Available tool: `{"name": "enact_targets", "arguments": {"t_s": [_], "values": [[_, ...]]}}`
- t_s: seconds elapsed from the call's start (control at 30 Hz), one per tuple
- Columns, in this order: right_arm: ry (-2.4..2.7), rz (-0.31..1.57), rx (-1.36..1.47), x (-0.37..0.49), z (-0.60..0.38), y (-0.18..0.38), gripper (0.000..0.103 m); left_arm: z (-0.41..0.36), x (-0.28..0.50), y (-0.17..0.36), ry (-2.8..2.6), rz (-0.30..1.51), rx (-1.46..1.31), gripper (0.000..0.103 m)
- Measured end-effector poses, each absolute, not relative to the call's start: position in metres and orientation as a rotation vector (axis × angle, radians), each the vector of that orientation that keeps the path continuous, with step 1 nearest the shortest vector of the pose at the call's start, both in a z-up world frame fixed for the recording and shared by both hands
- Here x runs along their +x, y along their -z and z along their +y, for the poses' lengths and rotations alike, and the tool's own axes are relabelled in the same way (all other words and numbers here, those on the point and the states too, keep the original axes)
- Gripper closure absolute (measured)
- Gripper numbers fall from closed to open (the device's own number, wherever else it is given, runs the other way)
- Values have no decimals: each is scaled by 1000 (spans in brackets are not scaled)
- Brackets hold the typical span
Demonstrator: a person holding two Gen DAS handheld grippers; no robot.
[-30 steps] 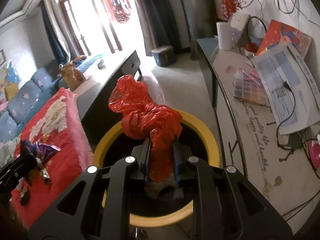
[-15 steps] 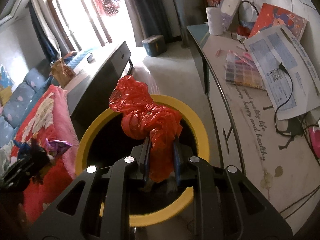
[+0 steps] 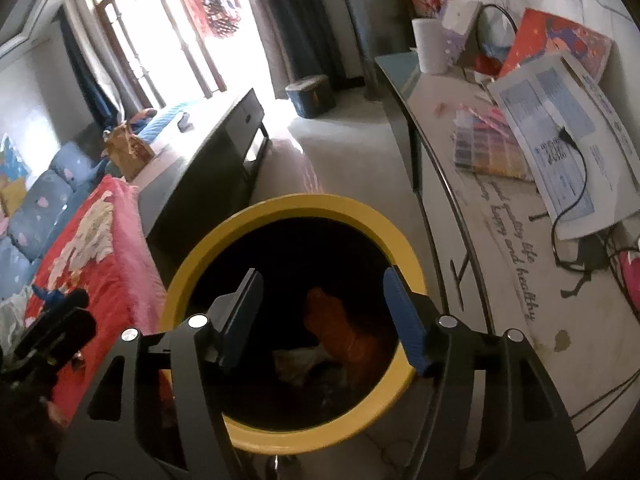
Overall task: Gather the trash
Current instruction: 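Open both tools to drop the wrapper and red bag into the bin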
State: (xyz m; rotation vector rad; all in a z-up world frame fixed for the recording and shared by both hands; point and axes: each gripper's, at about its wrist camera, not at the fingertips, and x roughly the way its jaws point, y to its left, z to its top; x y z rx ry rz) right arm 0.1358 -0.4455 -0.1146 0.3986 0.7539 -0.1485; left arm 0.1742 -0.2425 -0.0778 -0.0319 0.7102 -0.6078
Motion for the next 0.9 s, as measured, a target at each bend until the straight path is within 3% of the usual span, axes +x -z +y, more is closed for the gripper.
{"name": "enact_targets", "arguments": {"t_s": [0.17, 0.43, 0.9], "values": [[113, 709, 352, 133, -429, 98, 41, -222, 167, 63, 563, 680, -59, 15], [42, 651, 302, 126, -400, 75, 34, -186, 153, 45, 480, 639, -90, 14], [-59, 610, 237, 117, -354, 51, 30, -128, 127, 18, 365, 549, -110, 13]]}}
